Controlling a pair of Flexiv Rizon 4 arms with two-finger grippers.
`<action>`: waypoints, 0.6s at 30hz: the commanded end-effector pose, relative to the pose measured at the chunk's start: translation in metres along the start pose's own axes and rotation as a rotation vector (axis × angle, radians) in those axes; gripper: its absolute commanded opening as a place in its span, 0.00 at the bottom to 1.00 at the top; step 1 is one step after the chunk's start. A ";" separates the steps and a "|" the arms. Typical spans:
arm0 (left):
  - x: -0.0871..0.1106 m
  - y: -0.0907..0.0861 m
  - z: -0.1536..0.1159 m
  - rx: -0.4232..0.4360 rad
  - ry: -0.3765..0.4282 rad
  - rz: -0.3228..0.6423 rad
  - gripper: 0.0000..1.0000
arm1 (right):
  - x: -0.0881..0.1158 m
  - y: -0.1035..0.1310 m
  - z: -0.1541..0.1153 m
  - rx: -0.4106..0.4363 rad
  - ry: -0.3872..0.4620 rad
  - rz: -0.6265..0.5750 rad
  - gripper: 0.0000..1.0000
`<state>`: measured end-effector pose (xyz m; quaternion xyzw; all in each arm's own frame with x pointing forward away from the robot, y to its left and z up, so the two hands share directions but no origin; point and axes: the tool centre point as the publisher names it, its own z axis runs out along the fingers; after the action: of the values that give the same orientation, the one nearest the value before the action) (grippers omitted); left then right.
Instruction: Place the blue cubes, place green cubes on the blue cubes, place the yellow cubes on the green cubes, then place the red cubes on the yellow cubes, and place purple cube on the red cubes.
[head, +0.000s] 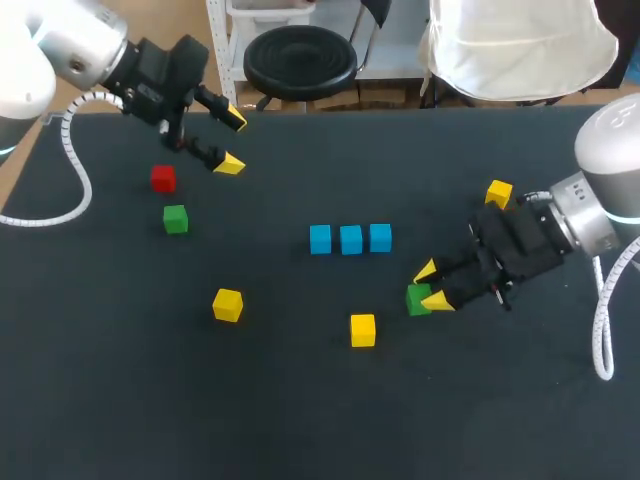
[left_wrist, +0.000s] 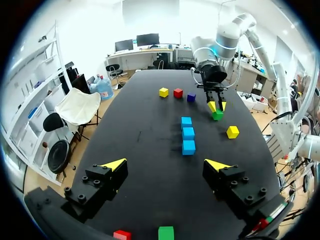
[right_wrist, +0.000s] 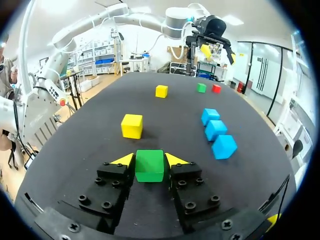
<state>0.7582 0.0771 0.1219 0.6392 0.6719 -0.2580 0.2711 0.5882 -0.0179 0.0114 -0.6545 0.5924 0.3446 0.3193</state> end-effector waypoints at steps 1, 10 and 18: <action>0.000 0.000 0.000 0.000 0.001 0.001 1.00 | -0.002 -0.021 0.001 -0.020 -0.002 -0.001 0.00; 0.000 0.000 0.000 0.000 0.001 0.001 1.00 | -0.022 -0.059 0.005 -0.030 -0.001 -0.006 0.00; 0.000 0.000 0.000 0.000 0.001 0.001 1.00 | -0.042 -0.067 0.006 -0.009 0.013 -0.012 0.00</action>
<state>0.7582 0.0771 0.1219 0.6392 0.6718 -0.2580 0.2712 0.6528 0.0132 0.0385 -0.6604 0.5871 0.3452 0.3163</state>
